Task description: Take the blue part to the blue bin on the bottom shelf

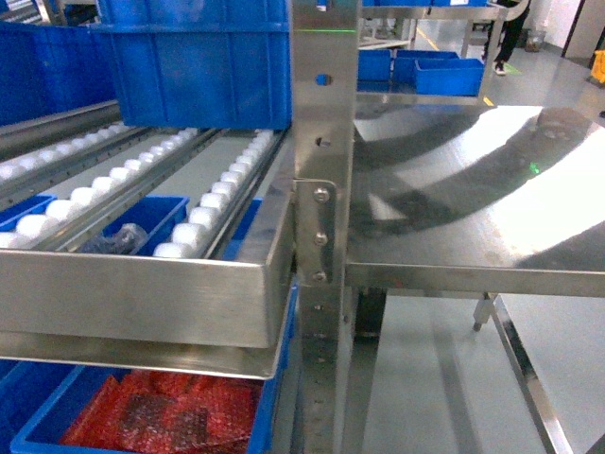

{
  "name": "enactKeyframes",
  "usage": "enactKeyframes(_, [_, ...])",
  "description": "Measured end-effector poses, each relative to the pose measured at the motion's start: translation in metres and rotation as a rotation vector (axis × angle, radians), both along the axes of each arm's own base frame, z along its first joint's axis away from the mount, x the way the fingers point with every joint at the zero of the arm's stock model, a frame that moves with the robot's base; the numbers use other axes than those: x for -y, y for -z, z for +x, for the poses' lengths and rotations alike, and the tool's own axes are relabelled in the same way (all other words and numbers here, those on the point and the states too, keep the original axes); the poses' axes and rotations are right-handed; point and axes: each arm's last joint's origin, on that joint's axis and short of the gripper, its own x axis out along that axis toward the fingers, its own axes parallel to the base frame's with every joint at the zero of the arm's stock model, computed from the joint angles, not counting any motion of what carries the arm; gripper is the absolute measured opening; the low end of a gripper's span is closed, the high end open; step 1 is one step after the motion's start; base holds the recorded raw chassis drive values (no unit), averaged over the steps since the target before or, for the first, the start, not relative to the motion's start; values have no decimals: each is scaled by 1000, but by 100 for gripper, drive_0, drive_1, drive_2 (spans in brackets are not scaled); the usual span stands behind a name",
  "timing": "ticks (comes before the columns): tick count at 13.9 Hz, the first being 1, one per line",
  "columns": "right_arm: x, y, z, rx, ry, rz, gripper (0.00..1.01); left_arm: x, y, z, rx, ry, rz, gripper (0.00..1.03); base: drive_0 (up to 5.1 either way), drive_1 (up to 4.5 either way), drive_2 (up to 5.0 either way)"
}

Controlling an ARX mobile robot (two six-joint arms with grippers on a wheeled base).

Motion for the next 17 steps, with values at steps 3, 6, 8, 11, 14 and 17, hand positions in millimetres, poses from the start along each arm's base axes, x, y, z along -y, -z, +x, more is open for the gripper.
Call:
enactKeyframes(3, [0, 0, 0, -4, 1, 0, 98, 0, 0, 0, 2, 0, 0, 43, -505, 240, 240])
enactKeyframes(6, [0, 0, 0, -3, 0, 0, 98, 0, -1, 0, 6, 0, -1, 43, -499, 246, 246])
enactKeyframes(8, [0, 0, 0, -2, 0, 0, 98, 0, 0, 0, 3, -1, 0, 43, -494, 252, 252])
enactKeyframes(11, [0, 0, 0, -1, 0, 0, 98, 0, 0, 0, 3, -2, 0, 43, -492, 253, 253])
enactKeyframes(14, [0, 0, 0, -4, 0, 0, 98, 0, 0, 0, 3, 0, 0, 43, -498, 247, 247])
enactKeyframes(17, [0, 0, 0, -3, -4, 0, 98, 0, 0, 0, 0, -3, 0, 43, -498, 247, 247])
